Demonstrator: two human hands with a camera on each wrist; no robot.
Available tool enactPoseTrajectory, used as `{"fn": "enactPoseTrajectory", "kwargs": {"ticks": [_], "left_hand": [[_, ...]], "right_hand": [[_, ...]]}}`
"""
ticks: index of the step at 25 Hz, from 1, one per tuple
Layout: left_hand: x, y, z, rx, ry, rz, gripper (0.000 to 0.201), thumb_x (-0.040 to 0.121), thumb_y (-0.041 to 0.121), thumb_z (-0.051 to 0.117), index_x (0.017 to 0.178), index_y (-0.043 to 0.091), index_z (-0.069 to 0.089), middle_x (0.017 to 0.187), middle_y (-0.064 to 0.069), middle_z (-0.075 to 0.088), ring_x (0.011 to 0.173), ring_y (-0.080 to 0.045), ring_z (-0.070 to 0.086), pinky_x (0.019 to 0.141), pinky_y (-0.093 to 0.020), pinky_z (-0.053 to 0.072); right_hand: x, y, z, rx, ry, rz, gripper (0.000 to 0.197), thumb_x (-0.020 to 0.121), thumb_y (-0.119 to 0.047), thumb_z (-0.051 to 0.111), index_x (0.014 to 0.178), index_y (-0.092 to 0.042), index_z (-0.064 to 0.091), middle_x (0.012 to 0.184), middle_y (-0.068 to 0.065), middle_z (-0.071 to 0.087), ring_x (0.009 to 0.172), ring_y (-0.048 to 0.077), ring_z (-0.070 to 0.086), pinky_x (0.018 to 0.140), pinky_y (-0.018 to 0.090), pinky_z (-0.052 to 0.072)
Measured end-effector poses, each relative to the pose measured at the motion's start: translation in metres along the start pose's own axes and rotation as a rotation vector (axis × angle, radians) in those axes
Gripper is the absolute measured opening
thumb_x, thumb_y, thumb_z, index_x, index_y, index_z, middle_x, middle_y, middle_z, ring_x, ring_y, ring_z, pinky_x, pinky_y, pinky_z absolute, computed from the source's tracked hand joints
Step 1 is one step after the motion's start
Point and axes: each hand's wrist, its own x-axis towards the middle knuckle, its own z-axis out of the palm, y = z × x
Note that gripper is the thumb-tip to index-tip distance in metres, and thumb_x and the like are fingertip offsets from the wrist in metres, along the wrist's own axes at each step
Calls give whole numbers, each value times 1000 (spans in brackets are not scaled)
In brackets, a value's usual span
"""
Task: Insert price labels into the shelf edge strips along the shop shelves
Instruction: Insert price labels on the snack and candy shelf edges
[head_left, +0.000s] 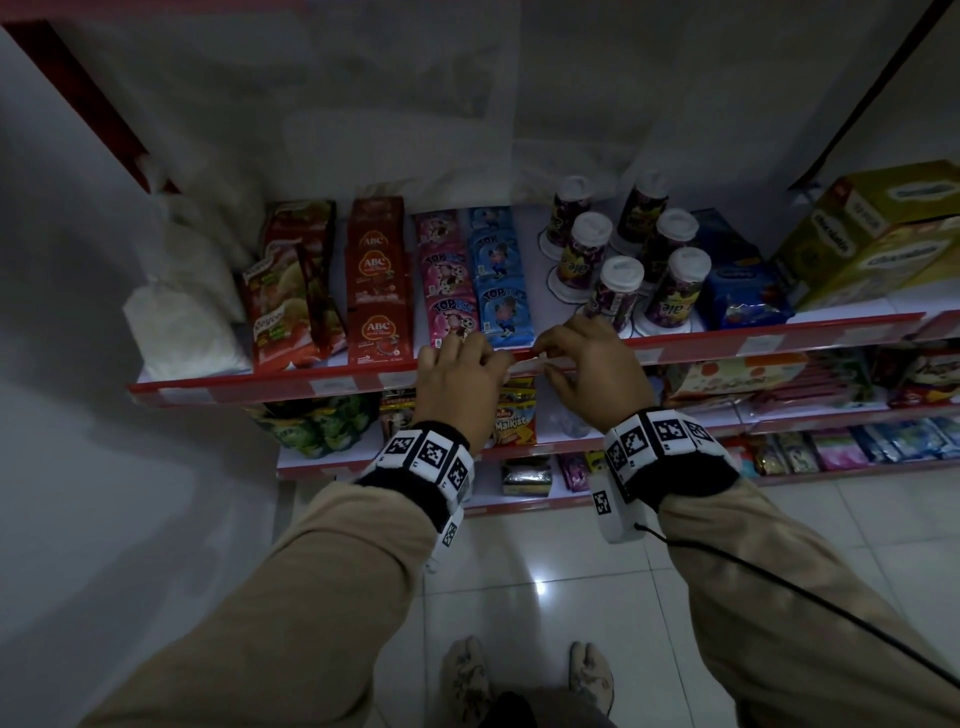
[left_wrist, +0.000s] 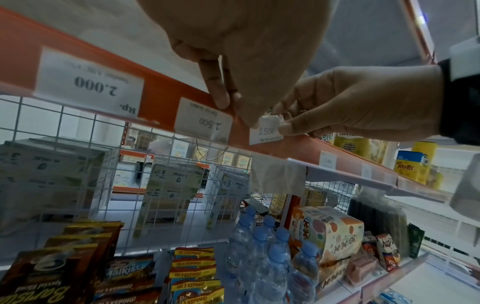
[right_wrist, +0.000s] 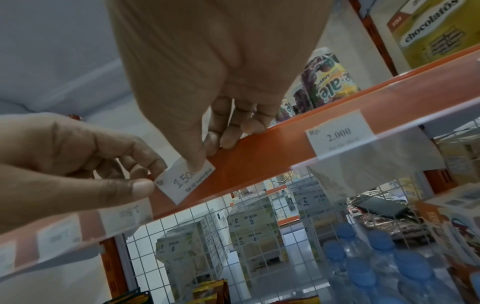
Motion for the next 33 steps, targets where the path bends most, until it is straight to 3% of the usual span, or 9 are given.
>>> {"fn": "enactPoseTrajectory", "kwargs": {"ticks": [5,10,19,23,26,30,33], "left_hand": [[0,-3,0,12,-24,59,41,83,16,63,122,26,56,112,-4,52,105,-29,45,85,-39,30],[0,-3,0,-5,-16,26,29,95,24,49,124,25,53,121,-2,49,112,-27,42,90,-39,28],[4,4,-1,100,-11,58,24,96,20,44,118,22,54,117,-5,50,109,-28,42,88,-40,30],[-1,6,-2,80,0,26,24,94,23,48,118,22,54,119,-5,51,110,-28,43,88,-40,29],[-1,9,-4,128,-38,40,31,85,15,55,116,21,54,116,-7,51,107,-29,44,87,-41,30],[0,16,-6,153,-56,-3,31,81,10,55,111,18,57,113,-10,53,104,-30,47,84,-42,33],[-3,17,-3,137,-45,-29,40,78,12,62,116,20,55,117,-7,54,108,-28,48,86,-41,32]], "right_hand": [[-1,-4,3,-42,4,-12,17,86,-9,62,102,-9,69,99,15,61,97,36,50,79,42,43],[0,-6,6,-26,23,18,16,88,-9,61,101,-8,70,99,16,60,96,36,50,77,44,44],[-2,-2,6,-89,-56,64,14,90,-12,56,101,-9,65,106,14,55,103,34,46,78,47,44],[-3,-1,4,-54,-42,65,15,89,-9,58,101,-8,66,104,15,57,102,34,47,79,45,44],[-7,1,3,14,22,53,17,84,-5,61,101,-5,64,100,16,60,98,36,49,79,43,42],[-7,6,5,21,34,47,13,85,-8,62,98,-5,65,97,16,61,96,36,50,78,41,42],[-8,8,6,33,63,33,14,86,-9,61,99,-6,65,96,14,63,95,35,51,78,40,43]]}}
